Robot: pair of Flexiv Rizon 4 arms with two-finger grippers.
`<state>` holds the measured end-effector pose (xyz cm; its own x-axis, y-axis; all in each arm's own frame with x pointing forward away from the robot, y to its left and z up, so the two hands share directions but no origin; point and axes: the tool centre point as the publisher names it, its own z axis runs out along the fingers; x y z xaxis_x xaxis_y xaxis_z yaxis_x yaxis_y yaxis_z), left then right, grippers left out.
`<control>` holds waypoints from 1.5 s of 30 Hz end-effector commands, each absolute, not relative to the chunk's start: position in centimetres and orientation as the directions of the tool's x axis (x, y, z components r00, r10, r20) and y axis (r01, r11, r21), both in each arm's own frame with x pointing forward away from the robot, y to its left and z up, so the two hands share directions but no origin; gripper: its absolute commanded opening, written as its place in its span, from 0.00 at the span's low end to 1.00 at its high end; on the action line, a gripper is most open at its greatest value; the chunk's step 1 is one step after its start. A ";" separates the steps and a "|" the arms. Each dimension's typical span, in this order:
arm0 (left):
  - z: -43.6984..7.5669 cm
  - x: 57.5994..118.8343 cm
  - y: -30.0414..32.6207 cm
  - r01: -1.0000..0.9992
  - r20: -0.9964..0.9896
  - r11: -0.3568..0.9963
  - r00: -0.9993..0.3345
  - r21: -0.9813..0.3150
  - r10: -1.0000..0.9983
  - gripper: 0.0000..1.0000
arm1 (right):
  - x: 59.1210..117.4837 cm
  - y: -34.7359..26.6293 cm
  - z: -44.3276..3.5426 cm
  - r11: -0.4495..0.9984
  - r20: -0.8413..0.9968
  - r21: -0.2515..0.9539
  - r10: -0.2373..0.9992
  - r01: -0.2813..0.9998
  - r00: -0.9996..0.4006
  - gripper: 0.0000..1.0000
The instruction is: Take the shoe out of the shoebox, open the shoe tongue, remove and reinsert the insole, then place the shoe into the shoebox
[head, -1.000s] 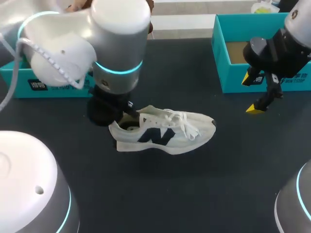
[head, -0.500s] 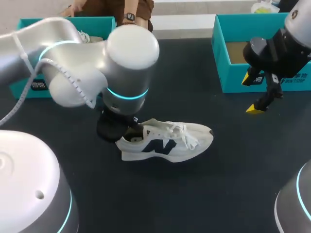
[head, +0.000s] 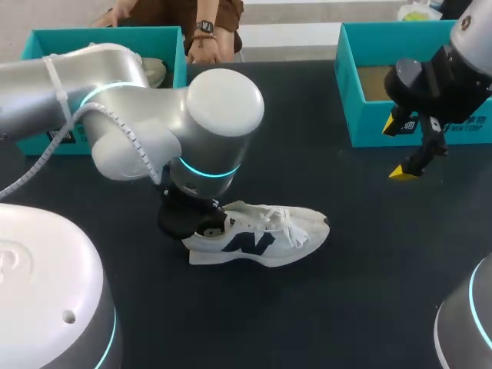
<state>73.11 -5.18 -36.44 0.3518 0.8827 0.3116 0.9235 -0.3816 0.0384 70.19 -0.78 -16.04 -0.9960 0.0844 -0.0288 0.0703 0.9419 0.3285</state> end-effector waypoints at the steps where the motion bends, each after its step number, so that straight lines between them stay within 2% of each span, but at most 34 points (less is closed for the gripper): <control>1: -37.0 73.1 -5.5 0.924 0.322 -0.381 0.351 0.032 0.879 0.01 | 70.4 -0.7 -16.1 0.943 -0.026 0.325 0.084 0.071 -0.996 1.00; 2: -37.0 73.1 -5.5 0.924 0.324 -0.380 0.352 0.028 0.878 0.07 | 70.4 -0.7 -16.1 0.943 -0.026 0.325 0.084 0.071 -0.996 1.00; 5: -36.6 73.0 -5.4 0.926 0.325 -0.377 0.348 0.028 0.879 0.43 | 70.4 -0.7 -16.1 0.943 -0.026 0.325 0.084 0.071 -0.996 1.00; 7: -36.2 72.9 -5.4 0.925 0.324 -0.378 0.348 0.034 0.880 0.60 | 70.4 -0.7 -16.1 0.943 -0.026 0.325 0.084 0.071 -0.996 1.00; 16: -34.7 72.9 -5.6 0.924 0.292 -0.379 0.350 0.048 0.890 0.96 | 70.4 -0.7 -16.1 0.943 -0.026 0.325 0.084 0.071 -0.996 1.00; 18: -34.2 72.8 -5.5 0.920 0.280 -0.389 0.361 0.050 0.890 1.00 | 70.4 -0.7 -16.1 0.943 -0.026 0.325 0.084 0.071 -0.996 1.00; 23: -32.6 72.3 -5.2 0.917 0.224 -0.395 0.374 0.055 0.900 1.00 | 70.4 -0.7 -16.1 0.943 -0.026 0.325 0.084 0.071 -0.996 1.00; 28: -30.4 72.5 -4.8 0.945 0.104 -0.324 0.319 0.037 0.942 1.00 | 70.4 -0.7 -16.1 0.943 -0.026 0.325 0.084 0.071 -0.996 1.00; 38: -26.9 73.5 -2.1 0.996 -0.140 0.026 -0.037 -0.081 0.989 1.00 | 70.4 -0.7 -16.1 0.943 -0.026 0.325 0.084 0.071 -0.996 1.00; 42: -26.3 73.4 -0.1 0.966 -0.219 0.190 -0.225 -0.174 0.949 1.00 | 70.4 -0.7 -16.1 0.943 -0.026 0.325 0.084 0.071 -0.996 1.00; 45: -25.9 73.0 1.2 0.928 -0.255 0.249 -0.321 -0.277 0.912 1.00 | 70.4 -0.7 -16.1 0.943 -0.026 0.325 0.084 0.071 -0.996 1.00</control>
<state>73.23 -1.23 -26.38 -0.0865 0.9962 -0.0105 0.9898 0.0847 -0.1148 70.19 -0.78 -16.04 -0.9960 0.0843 -0.0288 0.0703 0.9419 0.3285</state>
